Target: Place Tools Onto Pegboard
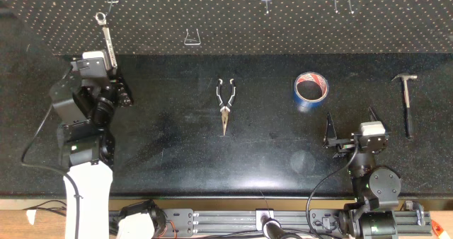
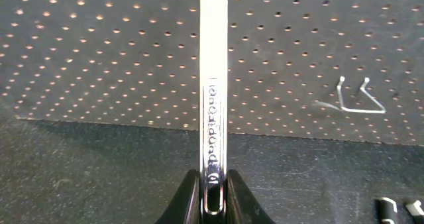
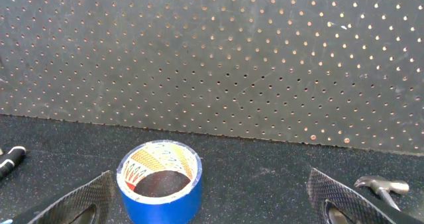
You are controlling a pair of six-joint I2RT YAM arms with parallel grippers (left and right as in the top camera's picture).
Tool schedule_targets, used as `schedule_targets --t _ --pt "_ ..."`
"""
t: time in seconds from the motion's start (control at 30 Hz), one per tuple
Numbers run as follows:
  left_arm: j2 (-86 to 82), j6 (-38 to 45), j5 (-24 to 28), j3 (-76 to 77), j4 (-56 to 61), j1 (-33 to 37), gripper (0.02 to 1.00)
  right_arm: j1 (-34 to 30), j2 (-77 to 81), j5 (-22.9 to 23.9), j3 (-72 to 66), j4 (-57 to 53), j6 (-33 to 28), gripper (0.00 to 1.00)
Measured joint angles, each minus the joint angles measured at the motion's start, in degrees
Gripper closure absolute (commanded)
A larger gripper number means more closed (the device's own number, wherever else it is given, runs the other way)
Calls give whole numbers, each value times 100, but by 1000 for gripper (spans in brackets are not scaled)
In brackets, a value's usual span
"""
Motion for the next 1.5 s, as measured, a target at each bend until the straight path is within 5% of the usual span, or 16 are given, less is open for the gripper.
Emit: schedule_targets --t 1.5 --pt "470 61 -278 562 -354 -72 993 2 0 0 0 0 0 53"
